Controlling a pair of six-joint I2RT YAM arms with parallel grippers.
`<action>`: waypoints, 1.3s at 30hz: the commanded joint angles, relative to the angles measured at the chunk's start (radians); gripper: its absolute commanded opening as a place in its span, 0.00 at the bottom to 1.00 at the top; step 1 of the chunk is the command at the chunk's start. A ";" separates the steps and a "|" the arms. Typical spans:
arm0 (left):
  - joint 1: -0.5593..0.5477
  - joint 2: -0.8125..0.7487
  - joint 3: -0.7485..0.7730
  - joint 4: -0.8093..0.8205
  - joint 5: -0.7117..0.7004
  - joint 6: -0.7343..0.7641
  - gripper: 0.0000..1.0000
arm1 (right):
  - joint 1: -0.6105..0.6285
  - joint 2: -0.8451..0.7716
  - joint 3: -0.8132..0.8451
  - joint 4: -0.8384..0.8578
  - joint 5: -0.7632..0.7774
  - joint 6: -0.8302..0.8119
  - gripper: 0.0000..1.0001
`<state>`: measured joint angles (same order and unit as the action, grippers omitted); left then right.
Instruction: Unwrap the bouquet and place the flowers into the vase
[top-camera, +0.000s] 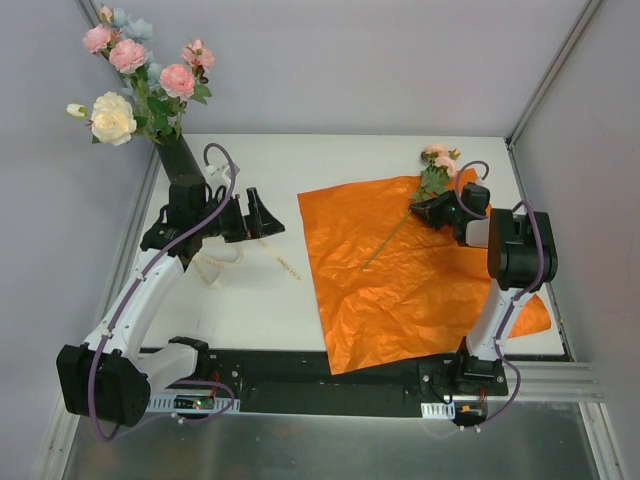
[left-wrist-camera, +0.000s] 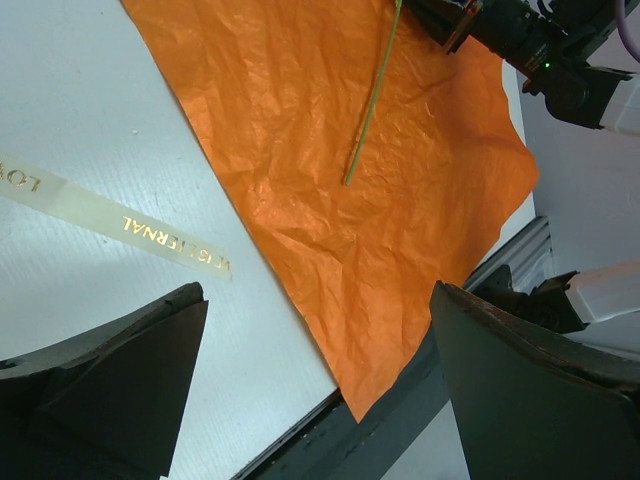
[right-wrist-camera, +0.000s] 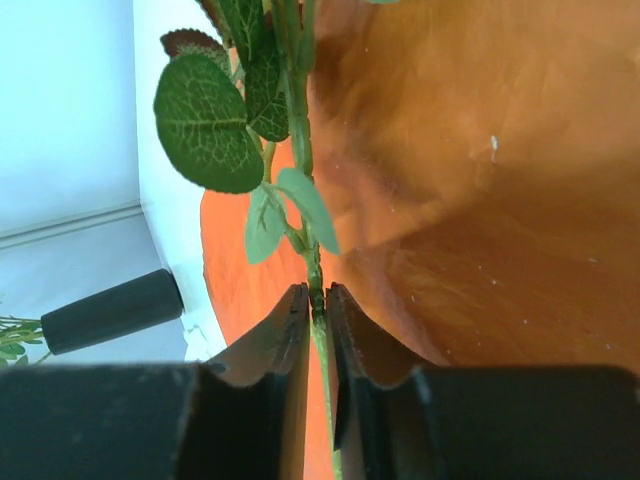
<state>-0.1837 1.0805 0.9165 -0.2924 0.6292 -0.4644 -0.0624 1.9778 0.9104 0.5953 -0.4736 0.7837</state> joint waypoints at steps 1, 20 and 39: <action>-0.008 -0.004 0.015 0.007 0.052 -0.005 0.99 | -0.005 -0.016 0.041 0.057 -0.031 -0.009 0.13; -0.008 0.064 0.117 -0.019 0.122 -0.046 0.90 | 0.033 -0.335 -0.042 0.052 -0.212 -0.060 0.00; -0.255 0.478 0.528 -0.001 0.135 -0.123 0.74 | 0.430 -0.665 -0.223 0.097 -0.246 -0.058 0.00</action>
<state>-0.3790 1.5101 1.3605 -0.3157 0.7506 -0.5694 0.3115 1.3914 0.6960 0.6052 -0.7177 0.7322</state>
